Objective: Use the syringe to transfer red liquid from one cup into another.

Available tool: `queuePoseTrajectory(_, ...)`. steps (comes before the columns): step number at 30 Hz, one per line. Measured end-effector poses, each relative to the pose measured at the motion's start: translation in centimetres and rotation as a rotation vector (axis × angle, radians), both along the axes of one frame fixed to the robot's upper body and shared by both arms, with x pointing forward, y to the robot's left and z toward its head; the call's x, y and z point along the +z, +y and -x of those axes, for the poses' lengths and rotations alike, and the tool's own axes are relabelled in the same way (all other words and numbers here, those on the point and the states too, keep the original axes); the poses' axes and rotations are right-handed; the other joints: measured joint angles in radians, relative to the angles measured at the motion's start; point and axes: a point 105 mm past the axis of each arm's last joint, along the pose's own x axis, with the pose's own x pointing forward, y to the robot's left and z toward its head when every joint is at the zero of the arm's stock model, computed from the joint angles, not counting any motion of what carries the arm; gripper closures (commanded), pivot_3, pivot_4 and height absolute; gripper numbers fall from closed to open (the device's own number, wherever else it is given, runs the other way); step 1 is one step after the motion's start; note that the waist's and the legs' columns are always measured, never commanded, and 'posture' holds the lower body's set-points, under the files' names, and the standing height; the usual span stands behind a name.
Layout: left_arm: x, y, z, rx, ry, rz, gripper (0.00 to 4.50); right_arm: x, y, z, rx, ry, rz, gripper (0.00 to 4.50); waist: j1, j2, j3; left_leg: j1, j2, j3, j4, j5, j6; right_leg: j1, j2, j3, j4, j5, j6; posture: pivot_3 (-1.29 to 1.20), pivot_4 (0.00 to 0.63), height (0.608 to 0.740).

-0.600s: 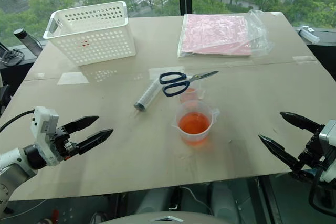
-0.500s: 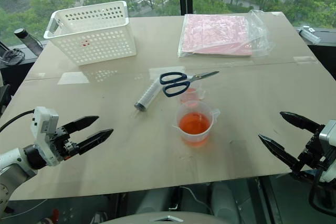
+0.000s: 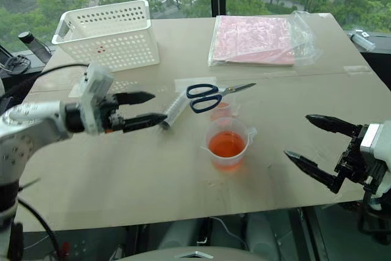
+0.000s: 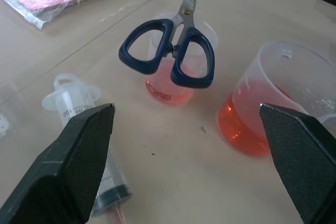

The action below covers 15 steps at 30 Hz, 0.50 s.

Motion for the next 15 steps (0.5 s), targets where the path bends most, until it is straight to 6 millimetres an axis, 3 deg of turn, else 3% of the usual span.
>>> queuePoseTrajectory(5,0.9,-1.8,-3.1,-0.059,0.019,-0.084,0.03,0.2,-0.4,0.8,-0.010,-0.006,0.008,0.05,-0.004,-0.005,0.003,0.000,-0.002,0.000,0.001,0.000,0.000,0.001,0.002,0.000,0.000,0.000,0.001,0.00,0.150,0.740)
queuePoseTrajectory(10,1.6,-5.2,-4.0,-0.167,0.029,-0.130,0.03,0.2,-0.7,0.7,-0.047,-0.069,0.011,0.05,-0.007,-0.008,0.005,-0.001,-0.002,0.000,0.002,0.000,0.000,0.000,0.004,0.001,0.001,-0.001,0.002,0.00,0.150,0.740)
queuePoseTrajectory(15,0.6,-6.1,-4.4,-0.218,0.052,-0.195,0.03,-0.5,-0.7,0.7,-0.070,-0.077,-0.004,0.05,-0.008,-0.007,0.005,0.000,-0.002,0.000,0.002,0.000,0.000,-0.001,0.001,0.003,0.003,-0.001,0.003,0.00,0.150,0.740)
